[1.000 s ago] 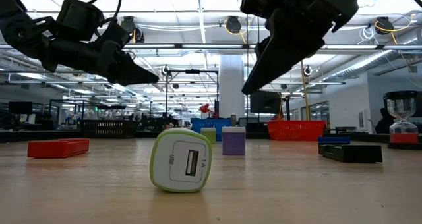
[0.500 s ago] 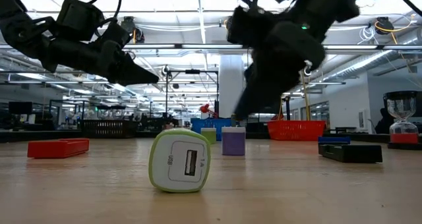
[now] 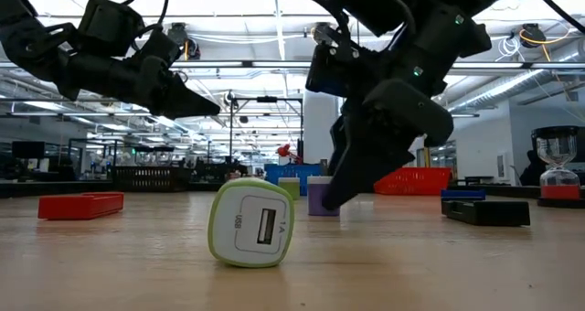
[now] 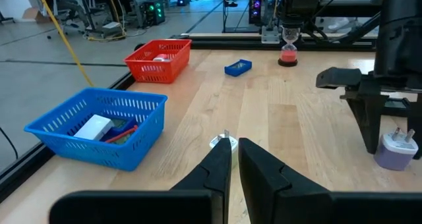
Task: Pick & Place Office items
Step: Put the right purple charger adapter into the red basket
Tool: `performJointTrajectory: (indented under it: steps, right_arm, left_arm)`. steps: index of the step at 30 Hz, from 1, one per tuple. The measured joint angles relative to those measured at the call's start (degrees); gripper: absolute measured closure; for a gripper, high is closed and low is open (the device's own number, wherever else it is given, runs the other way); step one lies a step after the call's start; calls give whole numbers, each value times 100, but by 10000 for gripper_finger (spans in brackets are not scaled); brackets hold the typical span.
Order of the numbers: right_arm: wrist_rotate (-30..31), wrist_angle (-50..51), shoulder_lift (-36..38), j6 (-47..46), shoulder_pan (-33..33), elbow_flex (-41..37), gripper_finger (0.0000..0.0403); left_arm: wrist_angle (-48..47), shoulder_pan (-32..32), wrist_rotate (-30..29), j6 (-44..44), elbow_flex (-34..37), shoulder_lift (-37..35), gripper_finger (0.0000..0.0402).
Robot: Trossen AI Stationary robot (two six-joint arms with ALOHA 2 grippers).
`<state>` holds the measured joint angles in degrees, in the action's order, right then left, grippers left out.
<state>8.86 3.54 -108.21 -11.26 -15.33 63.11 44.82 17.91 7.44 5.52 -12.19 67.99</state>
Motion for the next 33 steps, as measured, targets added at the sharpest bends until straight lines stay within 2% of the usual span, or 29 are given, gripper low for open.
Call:
performJointTrajectory:
  steps: [9, 15, 20, 26, 33]
  right_arm:
    - [109, -77, 47, -181, 2, -1, 276]
    - [1379, 1221, 817, -1136, 327, -184, 276]
    - [1874, 1491, 1655, -2312, 1387, -1158, 276]
    - [1625, 1048, 2246, -2531, 2594, -2273, 267]
    - [1124, 664, 2352, -2025, 3216, -2575, 257]
  left_arm:
    - [0, 0, -2, 0, 0, 0, 364]
    - [-4, -2, -2, 0, 0, 0, 364]
    - [-4, -2, -2, 0, 0, 0, 364]
    - [-2, -2, 0, 0, 0, 0, 364]
    - [-1, 0, -2, 0, 0, 0, 364]
